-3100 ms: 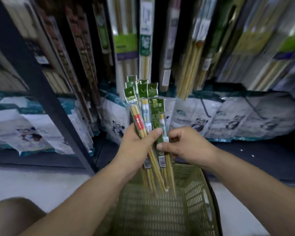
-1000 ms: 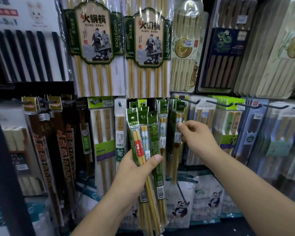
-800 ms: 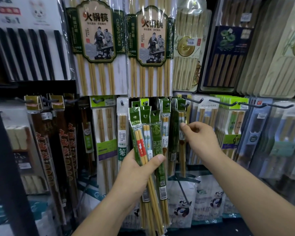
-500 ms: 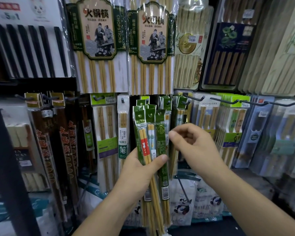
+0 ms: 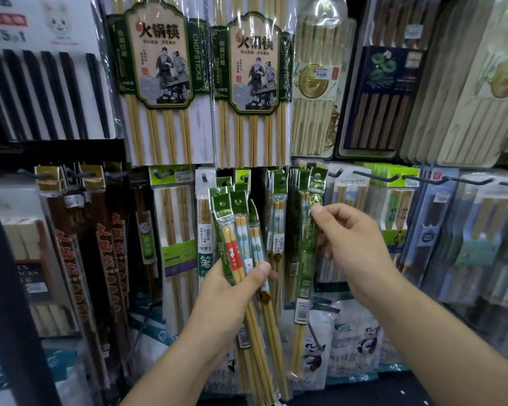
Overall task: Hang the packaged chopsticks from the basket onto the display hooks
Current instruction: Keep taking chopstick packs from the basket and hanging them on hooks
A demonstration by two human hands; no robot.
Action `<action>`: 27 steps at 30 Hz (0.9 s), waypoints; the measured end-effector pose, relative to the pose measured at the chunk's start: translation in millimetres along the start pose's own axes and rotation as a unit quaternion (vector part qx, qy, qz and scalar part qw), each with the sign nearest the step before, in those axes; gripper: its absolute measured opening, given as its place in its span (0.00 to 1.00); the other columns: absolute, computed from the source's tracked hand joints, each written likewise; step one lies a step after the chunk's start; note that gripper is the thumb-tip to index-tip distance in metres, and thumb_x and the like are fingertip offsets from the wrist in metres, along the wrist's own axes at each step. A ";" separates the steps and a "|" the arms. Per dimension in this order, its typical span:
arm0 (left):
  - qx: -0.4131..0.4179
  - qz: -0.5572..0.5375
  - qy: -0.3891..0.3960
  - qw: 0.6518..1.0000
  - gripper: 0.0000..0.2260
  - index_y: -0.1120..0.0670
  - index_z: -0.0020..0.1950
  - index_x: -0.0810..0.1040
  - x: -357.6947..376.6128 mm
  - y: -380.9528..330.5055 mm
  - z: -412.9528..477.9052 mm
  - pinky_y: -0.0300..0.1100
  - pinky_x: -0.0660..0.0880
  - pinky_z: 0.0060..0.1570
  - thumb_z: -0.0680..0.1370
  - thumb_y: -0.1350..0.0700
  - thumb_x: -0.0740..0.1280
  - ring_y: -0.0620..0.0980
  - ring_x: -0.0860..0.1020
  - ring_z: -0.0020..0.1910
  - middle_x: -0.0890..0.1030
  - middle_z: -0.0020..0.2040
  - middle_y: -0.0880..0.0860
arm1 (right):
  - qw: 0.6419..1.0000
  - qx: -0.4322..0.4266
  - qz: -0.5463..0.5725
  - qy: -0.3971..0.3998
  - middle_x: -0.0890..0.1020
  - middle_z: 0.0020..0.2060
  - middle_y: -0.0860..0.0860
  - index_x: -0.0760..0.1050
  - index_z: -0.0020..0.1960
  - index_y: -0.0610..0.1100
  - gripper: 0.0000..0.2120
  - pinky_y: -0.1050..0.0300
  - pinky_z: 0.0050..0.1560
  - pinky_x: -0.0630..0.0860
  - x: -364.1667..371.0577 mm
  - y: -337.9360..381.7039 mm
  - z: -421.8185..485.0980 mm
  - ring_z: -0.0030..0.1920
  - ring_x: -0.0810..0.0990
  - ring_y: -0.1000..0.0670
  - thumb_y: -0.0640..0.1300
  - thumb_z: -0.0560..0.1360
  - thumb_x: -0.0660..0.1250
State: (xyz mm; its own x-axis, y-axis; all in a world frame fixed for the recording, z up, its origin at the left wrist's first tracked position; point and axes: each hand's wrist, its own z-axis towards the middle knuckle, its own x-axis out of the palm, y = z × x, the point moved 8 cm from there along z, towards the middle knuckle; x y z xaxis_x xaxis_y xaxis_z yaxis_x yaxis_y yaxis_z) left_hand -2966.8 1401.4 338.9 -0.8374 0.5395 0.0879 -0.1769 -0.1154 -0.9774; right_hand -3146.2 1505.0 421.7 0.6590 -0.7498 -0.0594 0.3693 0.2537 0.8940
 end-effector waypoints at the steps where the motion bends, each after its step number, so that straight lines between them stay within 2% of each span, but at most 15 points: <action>1: -0.002 0.003 0.000 1.000 0.14 0.50 0.45 0.87 0.0 0.3 0.4 0.39 0.71 0.48 0.71 0.41 0.73 0.32 0.81 0.46 0.87 0.47 0.39 | 1.000 0.004 0.004 -0.004 0.74 0.27 0.54 0.80 0.36 0.53 0.14 0.58 0.30 0.72 -1.2 -1.6 2.3 0.30 0.71 0.50 0.54 0.80 0.69; 7: -0.005 0.007 0.004 1.000 0.13 0.51 0.48 0.86 2.3 2.7 -0.3 0.36 0.71 0.46 0.71 0.43 0.73 0.32 0.82 0.45 0.86 0.46 0.39 | 1.000 0.023 0.014 -0.014 0.69 0.28 0.50 0.78 0.35 0.46 0.17 0.69 0.28 0.70 -2.2 -9.9 10.1 0.31 0.67 0.50 0.53 0.80 0.69; 11: 0.000 0.017 0.002 1.000 0.12 0.52 0.52 0.84 2.1 2.2 0.5 0.35 0.71 0.46 0.74 0.46 0.73 0.33 0.82 0.46 0.87 0.45 0.40 | 0.999 0.028 0.005 -0.024 0.67 0.32 0.46 0.75 0.40 0.37 0.19 0.67 0.30 0.72 -3.9 -13.8 11.1 0.32 0.65 0.49 0.53 0.80 0.69; 15: -0.003 0.022 0.001 1.000 0.13 0.51 0.51 0.84 1.4 3.8 0.4 0.36 0.72 0.46 0.73 0.44 0.73 0.34 0.83 0.45 0.87 0.45 0.40 | 0.999 0.035 0.007 -0.023 0.66 0.31 0.46 0.74 0.41 0.35 0.21 0.63 0.39 0.68 -3.5 -15.2 11.9 0.31 0.66 0.50 0.53 0.80 0.69; 18: -0.008 0.027 0.001 1.000 0.09 0.51 0.50 0.84 0.0 5.7 0.7 0.35 0.72 0.45 0.75 0.47 0.74 0.34 0.83 0.45 0.87 0.45 0.40 | 0.999 0.036 0.003 -0.025 0.65 0.26 0.52 0.71 0.39 0.36 0.23 0.66 0.34 0.69 -3.3 -14.1 14.5 0.28 0.64 0.52 0.55 0.80 0.68; 20: -0.009 0.025 0.005 1.000 0.10 0.50 0.50 0.84 0.2 5.5 0.9 0.36 0.72 0.46 0.75 0.46 0.74 0.34 0.83 0.45 0.87 0.45 0.40 | 0.999 0.032 0.015 -0.023 0.67 0.25 0.50 0.70 0.40 0.38 0.23 0.67 0.31 0.69 -2.4 -12.0 16.5 0.27 0.65 0.47 0.57 0.80 0.68; 21: -0.009 0.022 0.007 1.000 0.11 0.50 0.50 0.84 0.7 4.9 0.7 0.36 0.72 0.46 0.74 0.45 0.74 0.35 0.83 0.45 0.87 0.45 0.40 | 0.999 0.030 0.024 -0.021 0.73 0.27 0.43 0.70 0.42 0.36 0.24 0.65 0.33 0.70 -1.9 -11.3 18.0 0.30 0.70 0.41 0.57 0.80 0.67; 22: -0.010 0.018 0.009 1.000 0.14 0.50 0.51 0.84 1.4 4.4 0.2 0.36 0.73 0.46 0.72 0.44 0.74 0.35 0.83 0.45 0.87 0.45 0.41 | 0.999 0.032 0.033 -0.020 0.79 0.34 0.37 0.71 0.45 0.32 0.26 0.62 0.38 0.71 -1.2 -10.7 18.8 0.37 0.76 0.36 0.57 0.80 0.66; 23: -0.009 0.016 0.011 1.000 0.16 0.50 0.52 0.84 1.9 4.0 -0.1 0.36 0.73 0.46 0.70 0.42 0.74 0.35 0.83 0.45 0.87 0.46 0.41 | 0.998 0.039 0.042 -0.019 0.82 0.39 0.37 0.73 0.48 0.30 0.27 0.58 0.46 0.73 -0.4 -10.5 19.5 0.45 0.80 0.39 0.57 0.81 0.66; 25: -0.008 0.016 0.011 1.000 0.19 0.50 0.53 0.83 2.2 3.9 -0.4 0.37 0.73 0.46 0.68 0.41 0.73 0.35 0.83 0.46 0.87 0.46 0.41 | 0.998 0.052 0.046 -0.010 0.86 0.37 0.46 0.75 0.49 0.31 0.24 0.54 0.55 0.72 1.8 -9.9 21.3 0.49 0.83 0.51 0.55 0.81 0.66; 27: -0.007 0.016 0.011 1.000 0.20 0.50 0.53 0.83 2.0 4.0 -0.4 0.37 0.73 0.47 0.68 0.40 0.73 0.35 0.83 0.45 0.87 0.46 0.41 | 0.998 0.053 0.038 -0.005 0.83 0.36 0.48 0.76 0.47 0.34 0.18 0.52 0.54 0.73 3.0 -8.6 24.5 0.49 0.81 0.51 0.51 0.80 0.67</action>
State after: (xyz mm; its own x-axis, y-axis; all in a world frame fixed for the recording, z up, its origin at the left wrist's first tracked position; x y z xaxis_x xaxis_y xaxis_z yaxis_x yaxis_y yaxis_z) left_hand -2969.0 1402.4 335.1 -0.8310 0.5537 0.0532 -0.1430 -0.1203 -0.9824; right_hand -3163.5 1485.7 424.7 0.6755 -0.7373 0.0147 0.2463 0.2444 0.9379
